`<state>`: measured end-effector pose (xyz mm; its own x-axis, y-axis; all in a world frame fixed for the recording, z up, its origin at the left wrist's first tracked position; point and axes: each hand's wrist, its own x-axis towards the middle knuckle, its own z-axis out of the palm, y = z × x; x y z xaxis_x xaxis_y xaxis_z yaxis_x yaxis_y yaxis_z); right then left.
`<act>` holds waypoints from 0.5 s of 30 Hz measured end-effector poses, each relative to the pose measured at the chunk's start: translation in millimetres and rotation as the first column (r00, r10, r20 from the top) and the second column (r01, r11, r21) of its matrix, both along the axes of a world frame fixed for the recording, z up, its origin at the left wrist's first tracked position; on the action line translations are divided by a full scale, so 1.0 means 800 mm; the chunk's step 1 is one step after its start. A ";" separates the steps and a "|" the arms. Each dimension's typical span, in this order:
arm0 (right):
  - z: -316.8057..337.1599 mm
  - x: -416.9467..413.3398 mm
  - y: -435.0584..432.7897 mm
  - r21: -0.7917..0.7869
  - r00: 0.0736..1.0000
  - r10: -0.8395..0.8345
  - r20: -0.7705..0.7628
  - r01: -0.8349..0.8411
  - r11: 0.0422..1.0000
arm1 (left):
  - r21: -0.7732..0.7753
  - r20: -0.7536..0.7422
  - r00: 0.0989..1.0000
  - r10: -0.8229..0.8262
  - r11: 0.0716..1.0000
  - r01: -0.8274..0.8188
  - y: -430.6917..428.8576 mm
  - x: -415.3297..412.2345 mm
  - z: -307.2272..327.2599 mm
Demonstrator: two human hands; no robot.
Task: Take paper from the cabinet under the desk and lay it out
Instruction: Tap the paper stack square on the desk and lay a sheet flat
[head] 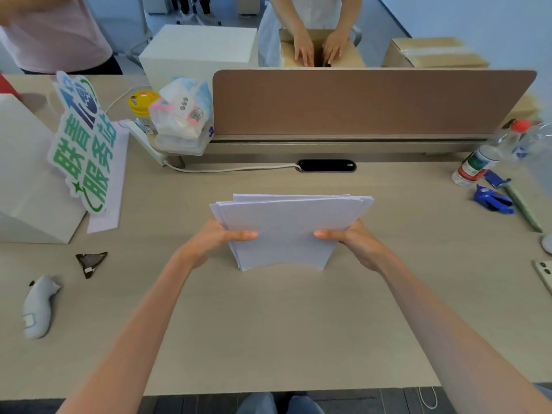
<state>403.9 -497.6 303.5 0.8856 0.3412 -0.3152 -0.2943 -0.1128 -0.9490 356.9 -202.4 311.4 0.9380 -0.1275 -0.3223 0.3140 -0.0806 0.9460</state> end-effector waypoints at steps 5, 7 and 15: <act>0.017 0.006 0.003 -0.028 0.996 0.090 0.012 -0.090 0.996 | 0.039 0.022 0.999 -0.042 0.998 0.041 -0.015 0.004 0.021; 0.016 0.006 0.008 -0.046 0.996 0.093 0.013 -0.092 0.995 | 0.030 0.051 0.999 -0.012 0.999 0.010 -0.022 0.005 0.024; 0.020 0.008 0.009 -0.067 0.993 0.117 -0.007 -0.117 0.991 | -0.008 0.131 0.983 0.130 0.991 -0.130 -0.028 0.001 0.028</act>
<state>410.3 -490.5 319.1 0.8398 0.4203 -0.3436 -0.2781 -0.2104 -0.9372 357.8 -224.5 333.8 0.9808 -0.0017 -0.1952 0.1949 -0.0476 0.9797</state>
